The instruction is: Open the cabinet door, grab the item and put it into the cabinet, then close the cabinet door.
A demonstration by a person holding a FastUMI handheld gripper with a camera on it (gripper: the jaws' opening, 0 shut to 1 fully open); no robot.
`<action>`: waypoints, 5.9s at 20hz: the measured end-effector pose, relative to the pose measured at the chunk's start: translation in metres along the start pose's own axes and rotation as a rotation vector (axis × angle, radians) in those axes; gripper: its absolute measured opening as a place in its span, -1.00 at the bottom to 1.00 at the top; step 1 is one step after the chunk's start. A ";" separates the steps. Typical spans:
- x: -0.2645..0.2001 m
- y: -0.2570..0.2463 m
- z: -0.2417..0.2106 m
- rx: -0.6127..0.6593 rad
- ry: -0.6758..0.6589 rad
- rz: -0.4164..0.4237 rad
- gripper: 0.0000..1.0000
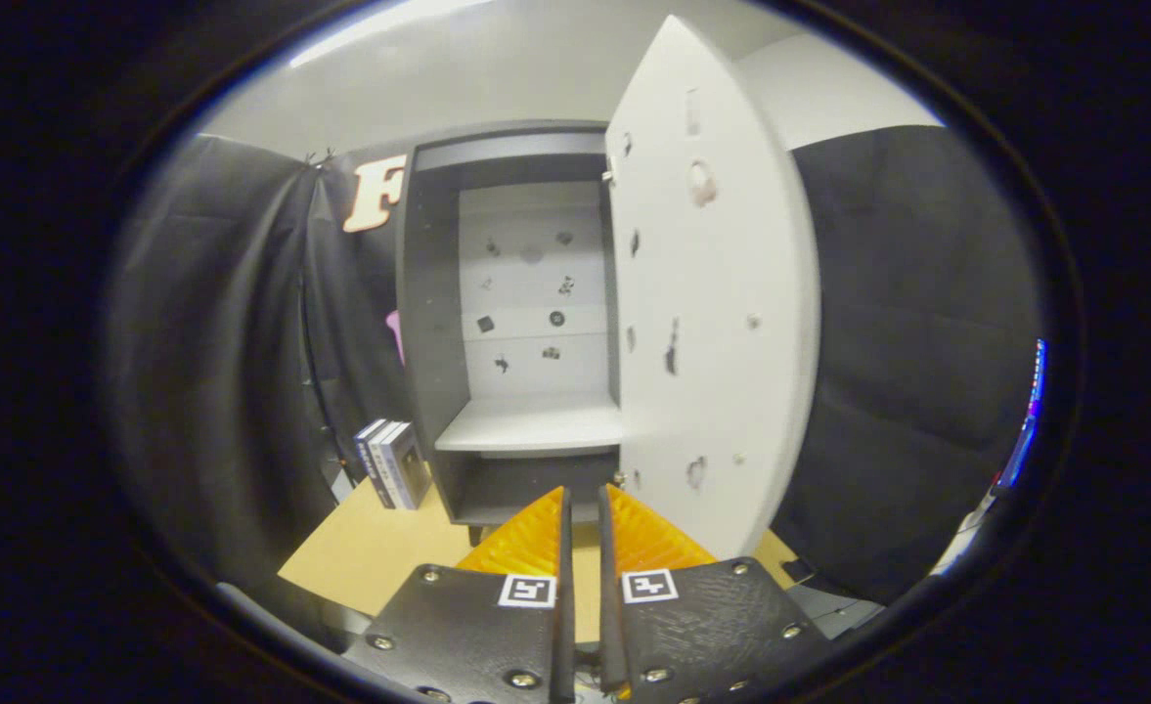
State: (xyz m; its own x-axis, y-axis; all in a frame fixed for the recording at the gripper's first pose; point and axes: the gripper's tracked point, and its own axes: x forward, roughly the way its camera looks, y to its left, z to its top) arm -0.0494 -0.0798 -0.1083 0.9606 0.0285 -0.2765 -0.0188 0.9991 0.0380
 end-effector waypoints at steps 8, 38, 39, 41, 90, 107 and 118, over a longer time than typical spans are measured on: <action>0.100 0.098 -0.089 0.000 0.138 0.116 -0.22; 0.210 0.154 -0.337 0.002 0.569 0.142 0.10; 0.208 0.152 -0.320 0.004 0.551 0.147 0.09; 0.209 0.147 -0.279 0.001 0.493 0.152 0.10; 0.310 0.080 0.042 -0.008 -0.069 0.077 0.99; -0.018 -0.064 0.050 0.083 -0.128 -0.179 0.99; -0.059 -0.212 0.039 0.111 -0.114 -0.455 0.97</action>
State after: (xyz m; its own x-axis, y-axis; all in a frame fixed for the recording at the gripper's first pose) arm -0.0912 -0.2943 -0.0624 0.8888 -0.4209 -0.1815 0.4345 0.8997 0.0412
